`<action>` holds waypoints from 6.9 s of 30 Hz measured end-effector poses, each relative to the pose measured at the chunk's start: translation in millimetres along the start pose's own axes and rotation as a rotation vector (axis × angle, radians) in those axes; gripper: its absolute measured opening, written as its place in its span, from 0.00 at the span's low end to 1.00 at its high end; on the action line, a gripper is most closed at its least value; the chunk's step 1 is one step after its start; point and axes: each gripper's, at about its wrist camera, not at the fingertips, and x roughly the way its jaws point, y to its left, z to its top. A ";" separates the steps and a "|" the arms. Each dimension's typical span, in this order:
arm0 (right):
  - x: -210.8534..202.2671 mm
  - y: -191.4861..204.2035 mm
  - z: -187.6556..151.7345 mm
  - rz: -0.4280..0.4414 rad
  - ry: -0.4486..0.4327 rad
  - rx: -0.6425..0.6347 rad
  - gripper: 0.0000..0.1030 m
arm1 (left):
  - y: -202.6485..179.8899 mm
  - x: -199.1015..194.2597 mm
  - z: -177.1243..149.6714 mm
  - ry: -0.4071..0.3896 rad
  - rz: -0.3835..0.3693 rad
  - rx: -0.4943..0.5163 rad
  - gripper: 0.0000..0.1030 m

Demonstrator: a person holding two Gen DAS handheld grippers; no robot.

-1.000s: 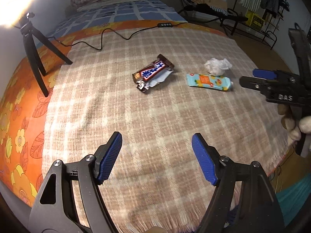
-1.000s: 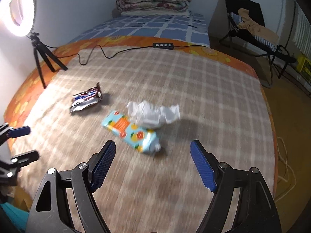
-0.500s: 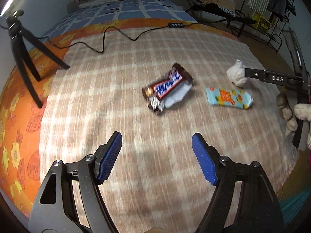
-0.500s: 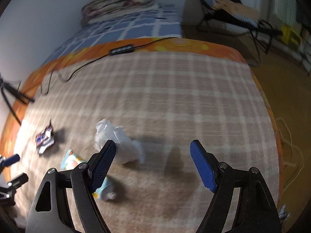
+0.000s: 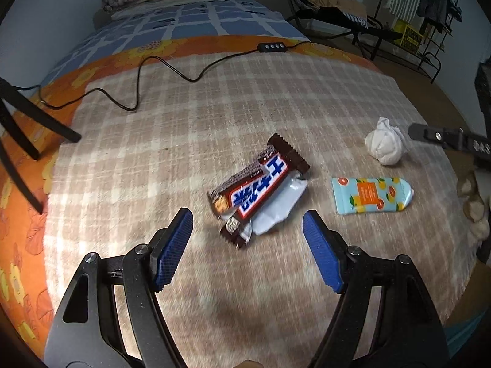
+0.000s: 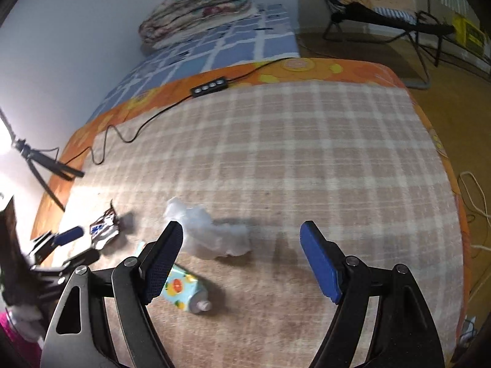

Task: Collect trash
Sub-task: 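Grasp the Snickers wrapper with the left tool while the right tool grasps the white tissue, then carry the Snickers wrapper and tissue over the blue wastebasket, then open both tools to drop the wrapper and tissue into the wastebasket, then move both tools back over the bed toward the lotion tube and hair tie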

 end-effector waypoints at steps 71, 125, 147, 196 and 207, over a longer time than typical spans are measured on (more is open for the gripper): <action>-128.9 77.8 -125.8 0.132 -0.005 -0.242 0.20 | -14.6 -188.7 -127.9 -0.141 -0.084 -0.070 0.03; -127.8 98.7 -332.4 0.113 0.244 -0.318 0.25 | -106.2 -139.8 -316.2 0.207 -0.131 0.041 0.04; -114.6 103.0 -338.7 0.012 0.283 -0.352 0.64 | -94.5 -143.6 -313.1 0.184 -0.081 0.013 0.63; -137.5 93.8 -258.7 -0.024 0.120 -0.314 0.64 | -75.0 -145.9 -213.3 0.082 -0.079 0.004 0.68; -129.4 86.3 -176.2 -0.025 0.015 -0.354 0.64 | -53.5 -122.2 -138.2 0.025 -0.053 -0.003 0.68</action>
